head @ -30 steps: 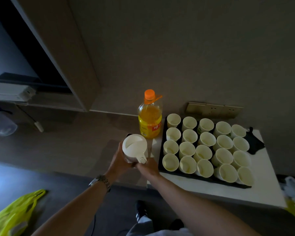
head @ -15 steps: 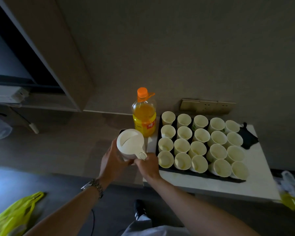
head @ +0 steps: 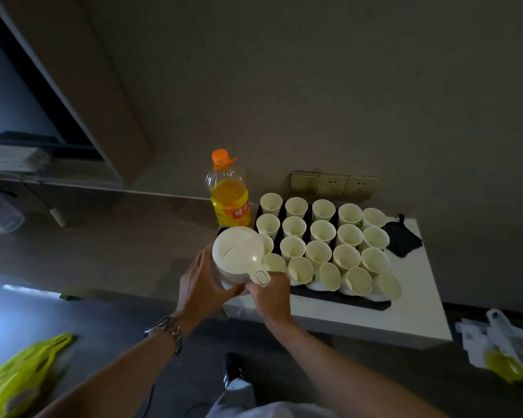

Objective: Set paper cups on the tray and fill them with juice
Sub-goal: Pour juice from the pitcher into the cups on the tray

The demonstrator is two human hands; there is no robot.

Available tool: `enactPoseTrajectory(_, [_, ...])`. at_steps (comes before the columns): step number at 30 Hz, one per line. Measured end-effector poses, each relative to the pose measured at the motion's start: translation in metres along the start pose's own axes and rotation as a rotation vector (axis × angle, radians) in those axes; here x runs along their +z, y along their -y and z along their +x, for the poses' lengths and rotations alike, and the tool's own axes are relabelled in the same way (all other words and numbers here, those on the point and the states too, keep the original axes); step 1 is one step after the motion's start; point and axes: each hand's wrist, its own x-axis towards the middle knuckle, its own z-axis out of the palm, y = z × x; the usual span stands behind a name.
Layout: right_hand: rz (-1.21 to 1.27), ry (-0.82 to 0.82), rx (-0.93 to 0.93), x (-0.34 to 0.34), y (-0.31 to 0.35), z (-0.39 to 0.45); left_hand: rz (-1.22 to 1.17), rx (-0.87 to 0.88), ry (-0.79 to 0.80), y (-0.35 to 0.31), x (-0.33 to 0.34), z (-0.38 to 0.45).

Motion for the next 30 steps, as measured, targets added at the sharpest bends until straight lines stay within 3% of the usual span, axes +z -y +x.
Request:
enactPoseTrajectory(7, [0.024,0.06,0.001,-0.021,0.008,-0.022,0.008,-0.031,-0.018,-0.016,-0.001,-0.029])
enactPoseTrajectory(13, [0.052,0.058,0.091,-0.026,-0.001,-0.054,0.101,0.093,0.075,-0.005,-0.011,-0.05])
enactPoseTrajectory(17, [-0.013,0.001,0.095,-0.035,-0.007,-0.068,0.197,0.161,0.197,0.015,-0.017,-0.052])
enactPoseTrajectory(25, [0.009,-0.125,0.221,-0.064,-0.022,-0.091,0.194,0.023,0.182,0.02,0.012,-0.028])
enactPoseTrajectory(30, [0.105,-0.209,0.267,-0.081,-0.026,-0.108,0.198,0.154,0.289,-0.005,0.043,-0.006])
